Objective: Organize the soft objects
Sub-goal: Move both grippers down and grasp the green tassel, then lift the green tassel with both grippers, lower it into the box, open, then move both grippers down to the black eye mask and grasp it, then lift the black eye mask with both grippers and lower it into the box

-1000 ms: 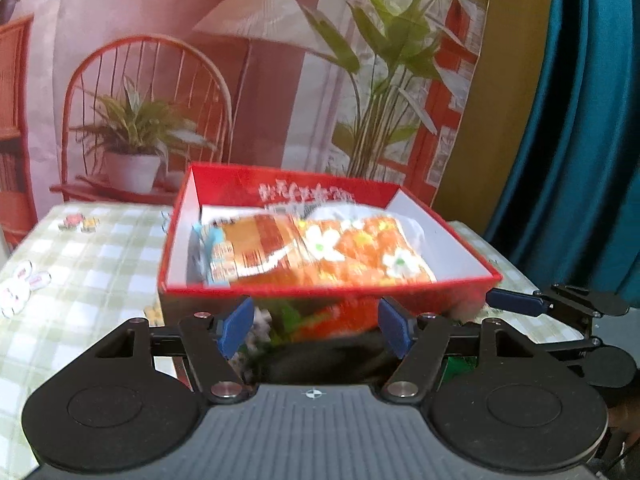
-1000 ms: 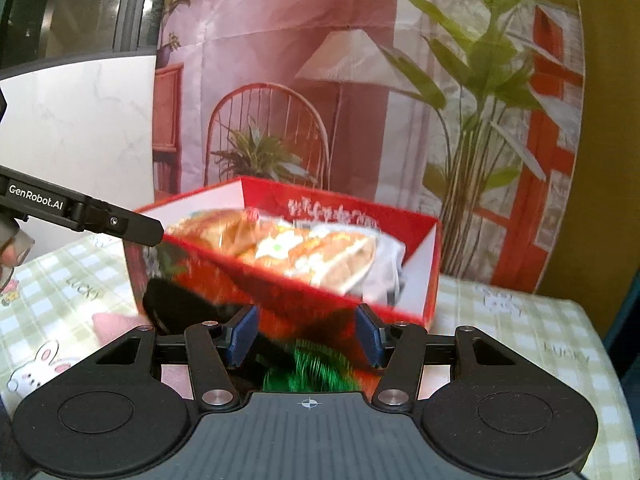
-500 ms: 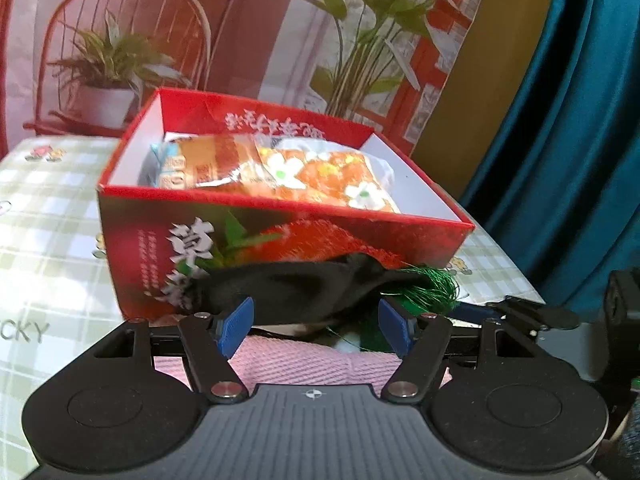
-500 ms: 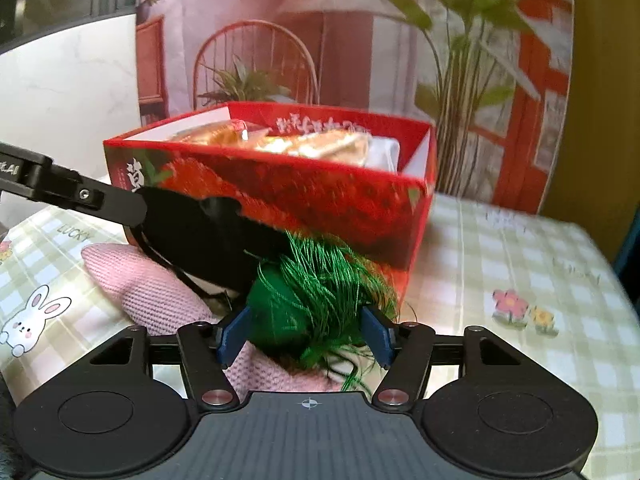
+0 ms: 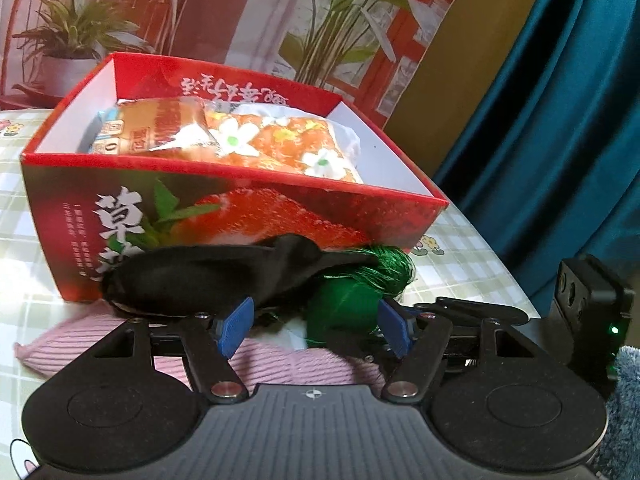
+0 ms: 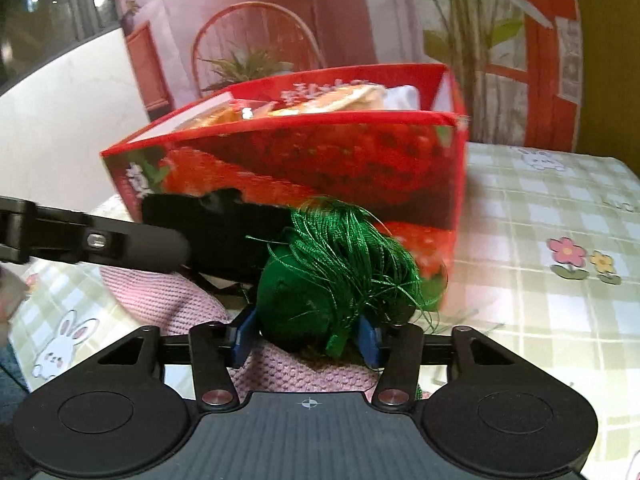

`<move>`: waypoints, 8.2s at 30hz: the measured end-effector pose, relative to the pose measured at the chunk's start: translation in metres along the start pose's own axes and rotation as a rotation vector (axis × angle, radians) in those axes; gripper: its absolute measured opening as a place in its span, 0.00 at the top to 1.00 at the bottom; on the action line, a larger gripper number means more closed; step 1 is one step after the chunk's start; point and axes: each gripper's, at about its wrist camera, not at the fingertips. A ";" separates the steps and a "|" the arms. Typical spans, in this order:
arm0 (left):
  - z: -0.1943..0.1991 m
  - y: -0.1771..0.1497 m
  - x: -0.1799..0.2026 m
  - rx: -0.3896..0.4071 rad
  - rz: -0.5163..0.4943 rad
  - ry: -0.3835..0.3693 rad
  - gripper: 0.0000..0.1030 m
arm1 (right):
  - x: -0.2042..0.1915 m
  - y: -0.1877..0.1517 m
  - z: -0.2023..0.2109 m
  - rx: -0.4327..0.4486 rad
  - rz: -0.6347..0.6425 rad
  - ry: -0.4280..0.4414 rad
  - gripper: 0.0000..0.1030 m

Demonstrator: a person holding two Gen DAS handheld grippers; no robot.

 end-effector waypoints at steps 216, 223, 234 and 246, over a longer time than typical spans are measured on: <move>0.033 -0.046 -0.059 0.034 0.057 0.220 0.78 | -0.005 -0.007 0.015 0.093 -0.086 -0.113 0.63; 0.033 -0.047 -0.059 0.034 0.058 0.217 0.78 | -0.010 -0.006 0.016 0.099 -0.071 -0.086 0.80; 0.036 -0.047 -0.057 0.059 0.045 0.215 0.79 | -0.018 -0.003 0.018 0.098 -0.033 -0.060 0.87; 0.035 -0.048 -0.058 0.054 0.040 0.216 0.79 | 0.004 0.007 0.018 0.119 -0.118 -0.091 0.75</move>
Point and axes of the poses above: each gripper's, at about its wrist camera, not at the fingertips, and z roughly against the way its jaws point, x to its right, y to its top, and after that the axes turned 8 degrees about x, right-handed
